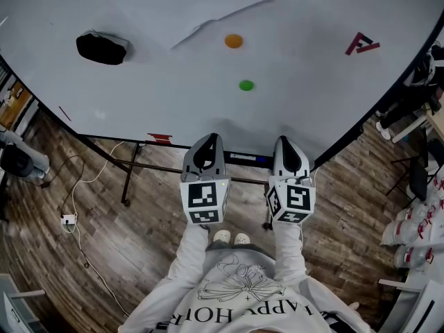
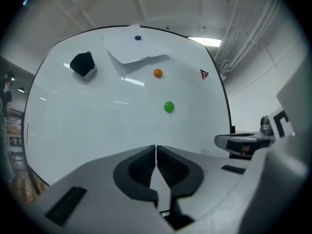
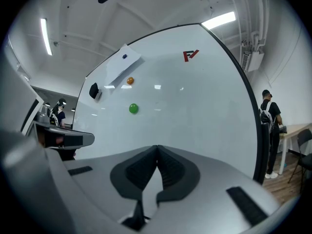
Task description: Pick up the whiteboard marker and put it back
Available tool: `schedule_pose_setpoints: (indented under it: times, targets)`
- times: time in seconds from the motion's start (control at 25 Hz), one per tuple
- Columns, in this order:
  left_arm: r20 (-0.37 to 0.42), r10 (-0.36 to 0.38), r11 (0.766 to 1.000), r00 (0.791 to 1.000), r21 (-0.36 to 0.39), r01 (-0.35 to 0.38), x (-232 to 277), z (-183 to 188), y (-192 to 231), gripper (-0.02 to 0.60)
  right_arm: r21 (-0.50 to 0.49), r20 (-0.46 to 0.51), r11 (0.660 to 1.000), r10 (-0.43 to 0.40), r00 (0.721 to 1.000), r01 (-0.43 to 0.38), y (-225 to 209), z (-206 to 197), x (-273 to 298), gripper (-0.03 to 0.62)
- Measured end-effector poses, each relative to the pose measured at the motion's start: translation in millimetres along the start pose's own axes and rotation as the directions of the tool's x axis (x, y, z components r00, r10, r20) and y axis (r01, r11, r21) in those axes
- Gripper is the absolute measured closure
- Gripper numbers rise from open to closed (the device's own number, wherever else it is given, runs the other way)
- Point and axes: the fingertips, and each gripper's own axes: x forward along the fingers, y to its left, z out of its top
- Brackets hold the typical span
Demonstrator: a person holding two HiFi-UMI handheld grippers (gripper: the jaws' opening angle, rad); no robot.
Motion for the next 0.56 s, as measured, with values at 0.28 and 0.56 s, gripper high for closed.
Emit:
schedule_pose_setpoints:
  times: [0.28, 0.56]
  targets:
    - [0.001, -0.001, 1.0, 1.0, 0.0, 0.001, 2.6, -0.2, 0.9, 0.571, 0.001, -0.003, 1.0, -0.008, 1.0, 0.008, -2.3, -1.6, 1.6, 0.591]
    - [-0.001, -0.004, 1.0, 1.0, -0.002, 0.004, 4.6, -0.9, 2.2, 0.571, 0.001, -0.003, 1.0, -0.008, 1.0, 0.008, -1.6, -1.5, 3.3, 0.591]
